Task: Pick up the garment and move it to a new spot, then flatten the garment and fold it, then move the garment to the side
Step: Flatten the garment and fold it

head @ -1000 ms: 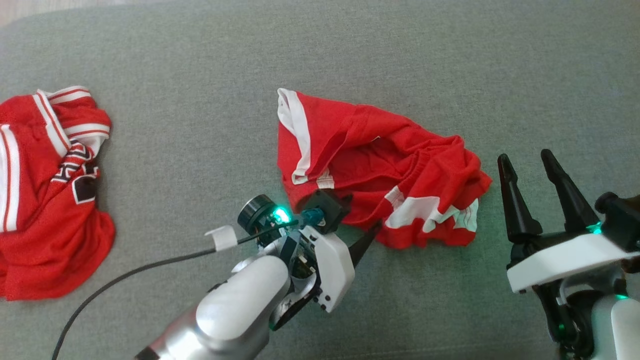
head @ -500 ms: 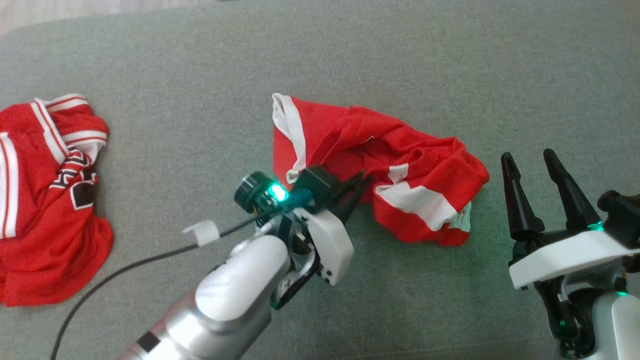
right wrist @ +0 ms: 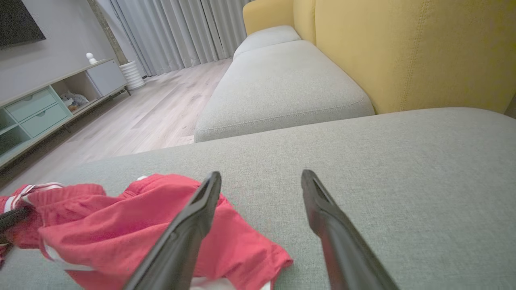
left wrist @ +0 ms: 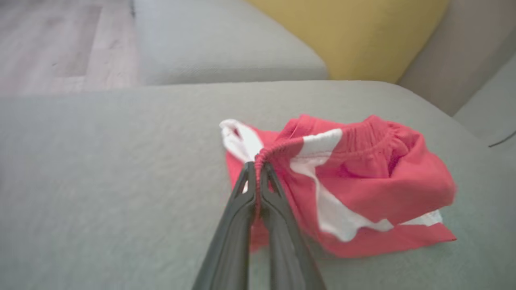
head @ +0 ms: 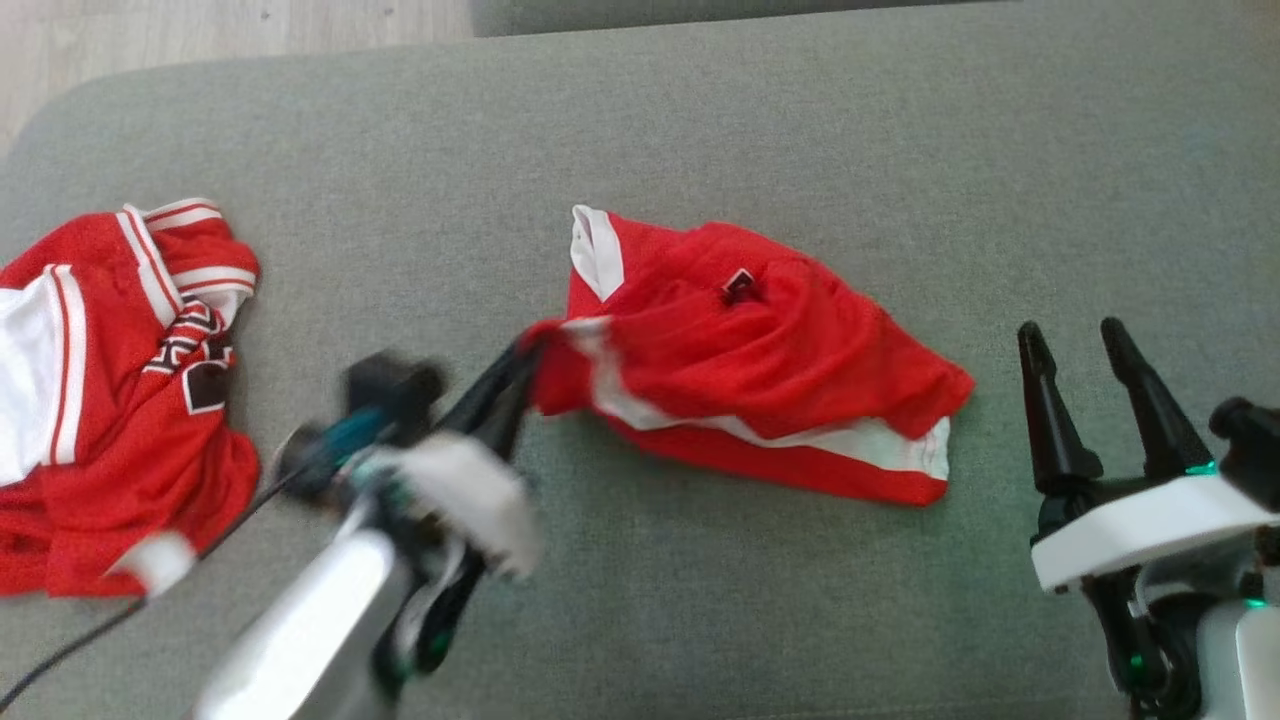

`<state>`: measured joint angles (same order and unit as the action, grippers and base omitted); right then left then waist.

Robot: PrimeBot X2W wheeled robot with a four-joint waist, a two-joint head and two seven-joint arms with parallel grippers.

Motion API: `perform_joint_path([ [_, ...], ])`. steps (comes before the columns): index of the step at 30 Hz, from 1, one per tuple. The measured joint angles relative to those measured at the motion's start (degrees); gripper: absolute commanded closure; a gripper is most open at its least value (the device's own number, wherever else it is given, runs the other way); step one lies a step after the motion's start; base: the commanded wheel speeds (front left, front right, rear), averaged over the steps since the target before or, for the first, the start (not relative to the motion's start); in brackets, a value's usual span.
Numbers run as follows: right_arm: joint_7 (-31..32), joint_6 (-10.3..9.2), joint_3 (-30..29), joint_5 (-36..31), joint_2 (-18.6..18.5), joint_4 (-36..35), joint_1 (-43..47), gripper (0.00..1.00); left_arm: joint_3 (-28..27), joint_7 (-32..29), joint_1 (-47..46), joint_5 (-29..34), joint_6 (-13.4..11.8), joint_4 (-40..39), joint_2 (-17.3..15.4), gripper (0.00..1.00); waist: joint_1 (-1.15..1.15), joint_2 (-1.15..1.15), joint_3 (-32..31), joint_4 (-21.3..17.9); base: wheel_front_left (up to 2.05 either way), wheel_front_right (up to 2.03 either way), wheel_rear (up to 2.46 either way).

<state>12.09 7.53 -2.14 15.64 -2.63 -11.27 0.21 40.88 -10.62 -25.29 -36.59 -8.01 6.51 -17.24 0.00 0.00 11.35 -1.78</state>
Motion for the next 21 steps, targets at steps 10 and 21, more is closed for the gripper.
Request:
perform_joint_path([
  [10,0.02,0.00,-0.47,0.00,0.01,0.40,1.67,0.00,-9.42,1.66,22.40,-7.91,-10.73,-10.84,-6.08,1.00,0.00,0.00,-0.81,0.89,0.00,0.00,0.00],
  [21,1.27,0.00,0.01,-1.11,0.02,-0.45,1.65,0.00,-9.68,8.32,26.14,-9.83,-8.08,-9.99,-3.77,0.00,0.00,0.00,-2.13,1.56,0.00,0.00,0.00],
])
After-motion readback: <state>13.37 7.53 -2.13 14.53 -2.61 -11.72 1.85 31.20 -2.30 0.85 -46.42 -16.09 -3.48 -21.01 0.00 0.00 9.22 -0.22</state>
